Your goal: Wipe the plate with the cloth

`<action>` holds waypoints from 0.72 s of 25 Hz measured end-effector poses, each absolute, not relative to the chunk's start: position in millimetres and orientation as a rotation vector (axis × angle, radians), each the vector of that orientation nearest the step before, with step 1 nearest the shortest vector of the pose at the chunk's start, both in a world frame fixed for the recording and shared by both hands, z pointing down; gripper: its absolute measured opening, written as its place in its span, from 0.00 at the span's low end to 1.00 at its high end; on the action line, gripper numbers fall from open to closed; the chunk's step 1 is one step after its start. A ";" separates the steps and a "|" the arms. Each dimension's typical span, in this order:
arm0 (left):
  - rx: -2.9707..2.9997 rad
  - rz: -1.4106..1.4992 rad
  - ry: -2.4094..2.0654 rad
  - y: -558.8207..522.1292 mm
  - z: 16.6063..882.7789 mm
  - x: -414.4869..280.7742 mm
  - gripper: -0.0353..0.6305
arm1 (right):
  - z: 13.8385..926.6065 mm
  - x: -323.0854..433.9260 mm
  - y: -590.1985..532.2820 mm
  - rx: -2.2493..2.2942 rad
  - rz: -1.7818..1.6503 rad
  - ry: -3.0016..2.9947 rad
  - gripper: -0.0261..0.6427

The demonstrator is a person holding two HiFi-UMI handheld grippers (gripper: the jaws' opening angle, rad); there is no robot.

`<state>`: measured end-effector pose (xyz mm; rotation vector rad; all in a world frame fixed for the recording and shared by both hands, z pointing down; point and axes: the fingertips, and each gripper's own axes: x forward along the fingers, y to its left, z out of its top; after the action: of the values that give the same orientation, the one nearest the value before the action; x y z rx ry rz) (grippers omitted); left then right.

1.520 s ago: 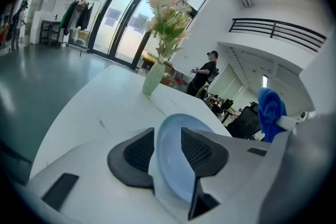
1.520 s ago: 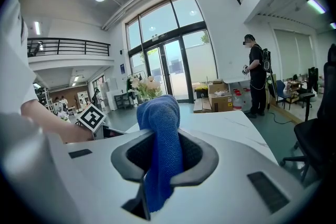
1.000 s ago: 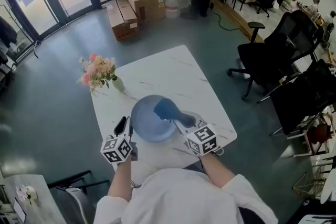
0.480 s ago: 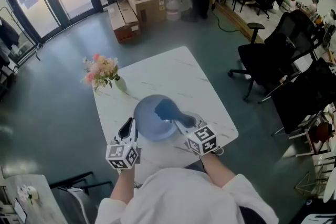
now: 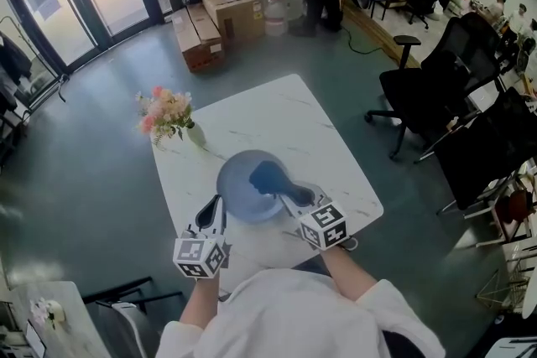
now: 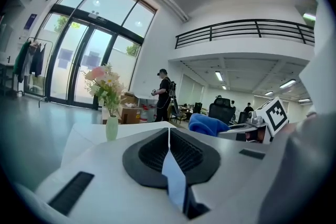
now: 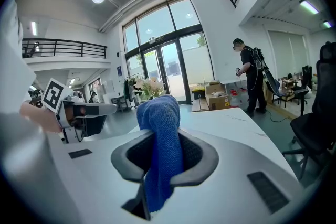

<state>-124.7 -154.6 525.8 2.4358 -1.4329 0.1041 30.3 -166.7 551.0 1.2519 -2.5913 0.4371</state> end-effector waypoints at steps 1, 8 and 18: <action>2.441 0.113 -1.430 -152.3 526.8 -124.5 0.11 | 551.5 30.1 -165.2 1.254 0.437 -2.590 0.18; 2.453 0.119 -1.423 -143.7 525.2 -130.7 0.11 | 549.4 24.3 -158.5 1.265 0.416 -2.590 0.18; 2.447 0.105 -1.413 -139.3 525.3 -139.9 0.11 | 546.9 18.3 -153.9 1.292 0.386 -2.578 0.18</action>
<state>-139.9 -139.3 525.3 2.4473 -1.4134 0.1046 18.3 -153.9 546.9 1.2919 -2.5779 0.3862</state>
